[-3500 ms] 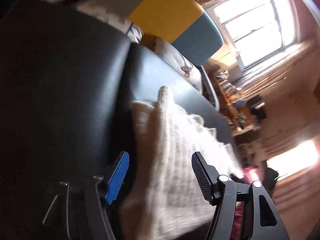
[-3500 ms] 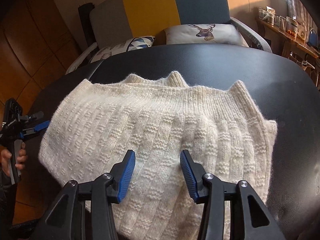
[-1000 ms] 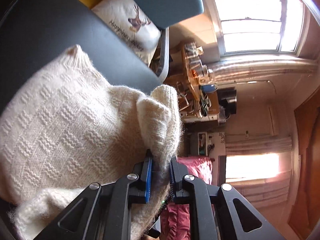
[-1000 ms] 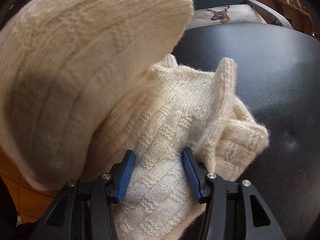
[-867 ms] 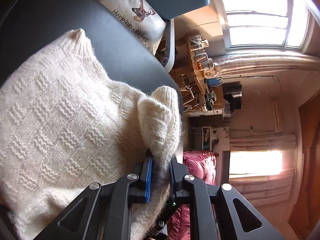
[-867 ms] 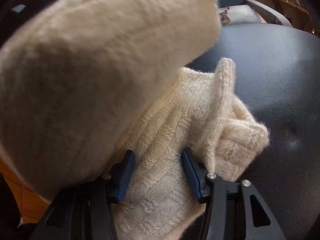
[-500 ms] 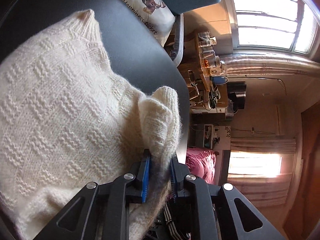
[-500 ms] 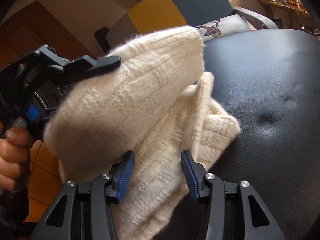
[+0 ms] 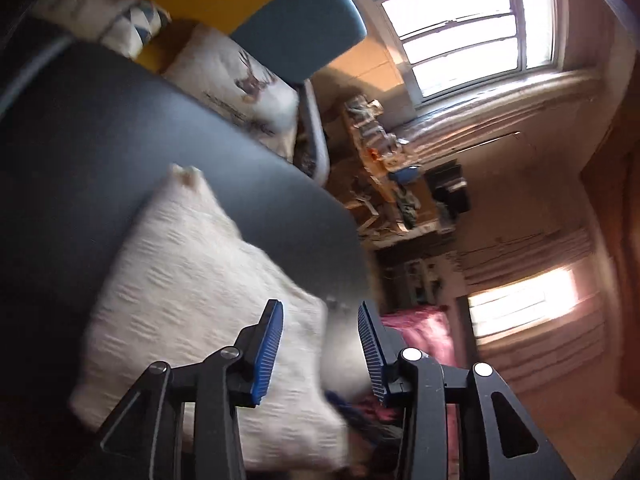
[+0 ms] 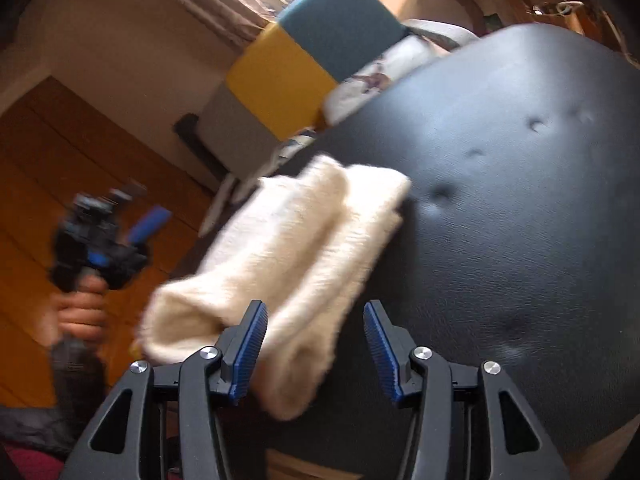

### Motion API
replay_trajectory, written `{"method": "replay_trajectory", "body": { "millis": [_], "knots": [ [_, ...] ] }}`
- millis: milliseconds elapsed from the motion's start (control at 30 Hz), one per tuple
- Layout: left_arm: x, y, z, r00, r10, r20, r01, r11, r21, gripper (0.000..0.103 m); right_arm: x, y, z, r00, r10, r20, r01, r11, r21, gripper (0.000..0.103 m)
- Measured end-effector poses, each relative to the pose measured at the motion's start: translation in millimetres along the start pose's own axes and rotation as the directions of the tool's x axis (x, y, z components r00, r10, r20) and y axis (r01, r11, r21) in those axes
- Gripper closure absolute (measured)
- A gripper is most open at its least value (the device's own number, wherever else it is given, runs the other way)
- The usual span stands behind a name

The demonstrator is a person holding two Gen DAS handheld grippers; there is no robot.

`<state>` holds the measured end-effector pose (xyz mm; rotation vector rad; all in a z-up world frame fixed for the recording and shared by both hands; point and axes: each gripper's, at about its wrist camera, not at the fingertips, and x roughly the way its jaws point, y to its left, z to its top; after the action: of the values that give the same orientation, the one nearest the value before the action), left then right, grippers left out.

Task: Fold clothes
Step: 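Open the left tool and release the folded side onto the sweater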

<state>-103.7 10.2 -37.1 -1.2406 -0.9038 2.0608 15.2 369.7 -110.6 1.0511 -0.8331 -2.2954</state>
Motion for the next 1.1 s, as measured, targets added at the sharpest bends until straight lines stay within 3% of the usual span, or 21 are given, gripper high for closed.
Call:
{"method": "replay_trajectory", "body": {
  "millis": [67, 167, 233, 367, 467, 500, 600, 633, 667, 700, 733, 767, 800, 833, 867, 967, 1033, 1100],
  "knots": [
    [-5, 20, -5, 0.999, 0.049, 0.005, -0.049, 0.998, 0.028, 0.063, -6, 21, 9, 0.997, 0.075, -0.011, -0.075, 0.996, -0.051, 0.037],
    [-8, 43, -15, 0.991, 0.133, 0.012, -0.134, 0.987, 0.088, 0.063, 15, 60, 20, 0.977, 0.174, -0.123, -0.187, 0.977, -0.106, 0.031],
    [-4, 50, -22, 0.982, 0.188, 0.01, -0.187, 0.972, 0.141, 0.063, 32, 82, 17, 0.962, 0.163, -0.221, -0.198, 0.969, -0.149, 0.031],
    [2, 54, -29, 0.991, 0.134, -0.016, -0.129, 0.974, 0.189, 0.063, 68, 109, 14, 0.928, 0.105, -0.357, -0.189, 0.96, -0.208, 0.031],
    [8, 36, -27, 0.995, 0.102, -0.022, -0.092, 0.955, 0.282, 0.063, 85, 98, 17, 0.933, 0.124, -0.337, -0.189, 0.967, -0.17, 0.031],
    [15, 27, -25, 0.994, 0.105, -0.034, -0.088, 0.941, 0.325, 0.063, 94, 95, 18, 0.916, 0.174, -0.361, -0.234, 0.963, -0.13, 0.03],
    [38, 5, -24, 0.991, 0.104, -0.089, -0.054, 0.894, 0.445, 0.063, 108, 88, -6, 0.832, 0.285, -0.476, -0.319, 0.948, 0.01, 0.03],
    [47, -1, -26, 0.987, 0.119, -0.104, -0.054, 0.873, 0.485, 0.063, 119, 84, -12, 0.799, 0.32, -0.51, -0.336, 0.94, 0.062, 0.028],
    [56, -6, -28, 0.983, 0.137, -0.119, -0.055, 0.85, 0.524, 0.063, 127, 81, -21, 0.746, 0.387, -0.541, -0.379, 0.916, 0.132, 0.028],
    [64, -6, -34, 0.977, 0.167, -0.132, -0.066, 0.827, 0.558, 0.063, 128, 80, -30, 0.712, 0.425, -0.559, -0.412, 0.897, 0.158, 0.028],
    [72, -5, -39, 0.97, 0.195, -0.144, -0.074, 0.804, 0.59, 0.064, 125, 79, -40, 0.685, 0.446, -0.576, -0.442, 0.883, 0.158, 0.03],
    [77, -1, -47, 0.966, 0.208, -0.152, -0.073, 0.786, 0.614, 0.066, 120, 75, -48, 0.68, 0.445, -0.583, -0.445, 0.882, 0.154, 0.034],
    [82, 4, -54, 0.962, 0.222, -0.159, -0.071, 0.767, 0.638, 0.068, 115, 67, -54, 0.692, 0.42, -0.587, -0.418, 0.896, 0.149, 0.037],
    [87, 8, -61, 0.959, 0.233, -0.161, -0.071, 0.748, 0.66, 0.068, 109, 59, -59, 0.716, 0.389, -0.58, -0.39, 0.912, 0.13, 0.051],
    [86, 11, -65, 0.964, 0.228, -0.135, -0.078, 0.732, 0.677, 0.068, 101, 54, -62, 0.745, 0.362, -0.561, -0.368, 0.924, 0.108, 0.055],
    [78, 11, -65, 0.973, 0.202, -0.112, -0.084, 0.761, 0.644, 0.068, 72, 45, -66, 0.821, 0.319, -0.474, -0.313, 0.945, 0.093, 0.051],
    [67, 6, -64, 0.982, 0.166, -0.091, -0.074, 0.779, 0.623, 0.068, 44, 43, -69, 0.861, 0.29, -0.418, -0.285, 0.956, 0.078, 0.048],
    [55, -2, -72, 0.988, 0.139, -0.071, -0.061, 0.762, 0.644, 0.067, 16, 41, -71, 0.897, 0.26, -0.358, -0.254, 0.965, 0.065, 0.048]
  ]
}}
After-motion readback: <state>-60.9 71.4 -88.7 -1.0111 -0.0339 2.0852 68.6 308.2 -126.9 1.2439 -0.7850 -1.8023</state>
